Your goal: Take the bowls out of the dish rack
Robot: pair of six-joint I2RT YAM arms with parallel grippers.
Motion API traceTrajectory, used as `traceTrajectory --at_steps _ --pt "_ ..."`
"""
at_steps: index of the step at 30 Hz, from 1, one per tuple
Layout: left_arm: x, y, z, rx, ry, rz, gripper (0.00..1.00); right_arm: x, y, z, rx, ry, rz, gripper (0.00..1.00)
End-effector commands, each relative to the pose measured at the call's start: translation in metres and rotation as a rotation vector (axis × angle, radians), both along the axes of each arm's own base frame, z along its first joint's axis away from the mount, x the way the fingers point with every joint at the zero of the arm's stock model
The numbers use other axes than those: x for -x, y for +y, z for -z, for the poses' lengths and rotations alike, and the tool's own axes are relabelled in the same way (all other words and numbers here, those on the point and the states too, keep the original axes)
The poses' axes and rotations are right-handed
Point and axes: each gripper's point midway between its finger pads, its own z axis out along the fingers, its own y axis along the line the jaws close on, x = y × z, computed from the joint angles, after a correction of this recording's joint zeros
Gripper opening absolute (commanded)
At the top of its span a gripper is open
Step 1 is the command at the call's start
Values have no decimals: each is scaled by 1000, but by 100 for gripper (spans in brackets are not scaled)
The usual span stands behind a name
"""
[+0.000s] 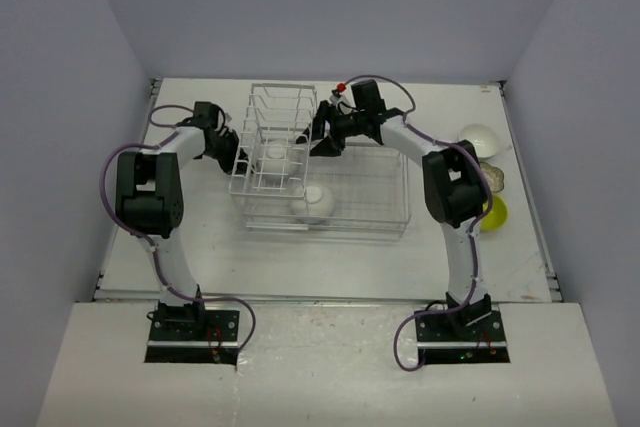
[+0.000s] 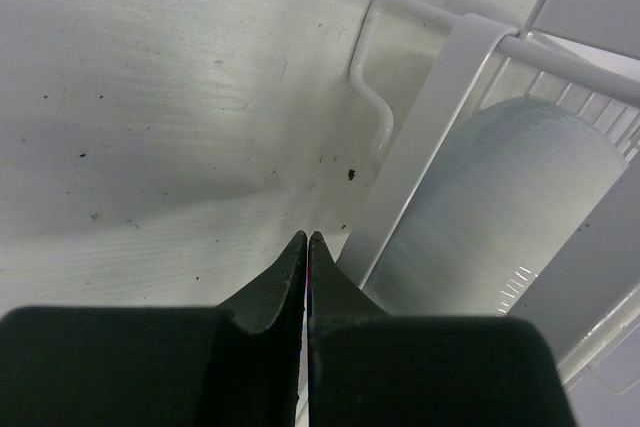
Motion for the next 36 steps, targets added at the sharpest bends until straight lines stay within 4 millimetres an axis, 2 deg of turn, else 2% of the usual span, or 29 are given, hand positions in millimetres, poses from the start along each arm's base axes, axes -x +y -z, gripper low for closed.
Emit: traceTrajectory --at_steps 1,9,16,18,21,23,24,27,33,36 --pt "-7 -7 -25 60 -70 2 0 0 10 2 11 -12 -10 66" --pt "-3 -7 -25 60 -72 2 0 9 18 24 107 -29 -2 74" --pt "-1 -8 -25 70 -76 -2 0 13 13 39 179 -27 37 75" --pt "-1 -8 -24 70 -75 -2 0 12 10 44 206 -28 59 80" --pt "-1 -8 -25 72 -76 -4 0 17 7 53 250 -6 82 80" --pt "-2 -8 -26 73 -80 -6 0 16 4 51 262 -14 106 80" --pt "-2 -8 -27 74 -82 -7 0 19 3 58 278 1 126 80" --pt "-2 -8 -28 75 -84 -10 0 24 2 61 267 22 157 81" --pt "-2 -9 -28 81 -87 -10 0 27 12 66 220 52 181 81" --pt "-2 -9 -28 79 -89 -9 0 25 18 61 193 25 178 89"
